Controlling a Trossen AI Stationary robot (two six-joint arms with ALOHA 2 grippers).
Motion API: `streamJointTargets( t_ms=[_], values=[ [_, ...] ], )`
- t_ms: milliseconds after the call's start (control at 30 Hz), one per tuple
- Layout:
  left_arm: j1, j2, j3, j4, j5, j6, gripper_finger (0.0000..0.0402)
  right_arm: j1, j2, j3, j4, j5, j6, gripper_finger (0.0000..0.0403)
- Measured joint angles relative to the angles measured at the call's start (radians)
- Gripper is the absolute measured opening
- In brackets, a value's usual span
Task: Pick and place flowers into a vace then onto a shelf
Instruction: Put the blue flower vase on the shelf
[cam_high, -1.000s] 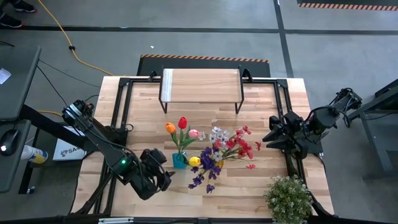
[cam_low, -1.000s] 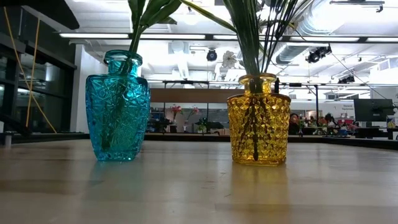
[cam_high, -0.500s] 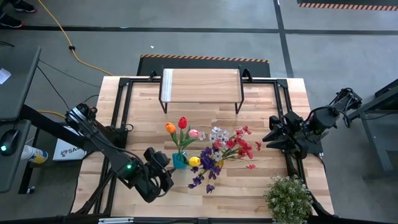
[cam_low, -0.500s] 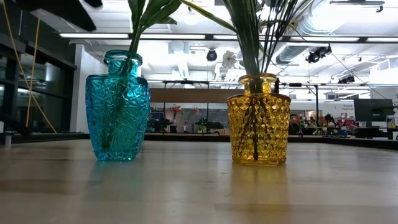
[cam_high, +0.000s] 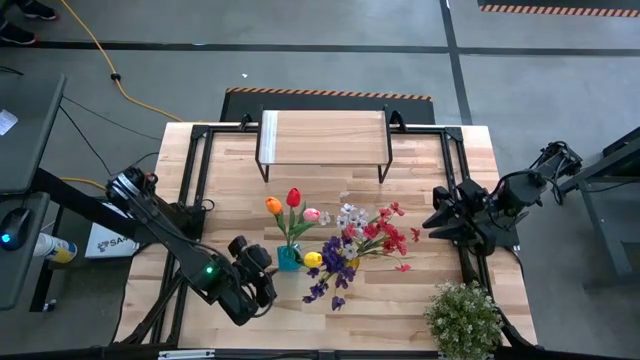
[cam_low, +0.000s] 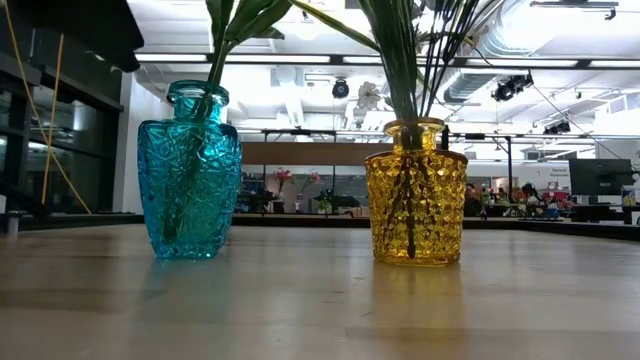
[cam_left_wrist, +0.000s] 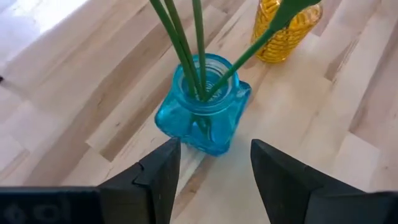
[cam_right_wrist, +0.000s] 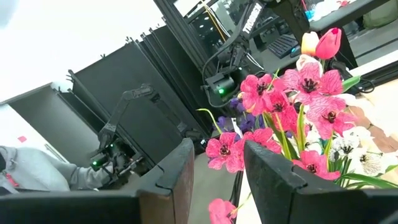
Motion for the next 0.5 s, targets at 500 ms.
streamJointTargets(
  t_ms=[500],
  values=[
    [0.000, 0.080, 0.001, 0.108, -0.163, 0.140, 0.0227, 0.000, 0.000, 0.000, -0.001, -0.045, 0.000, 0.0130]
  ],
)
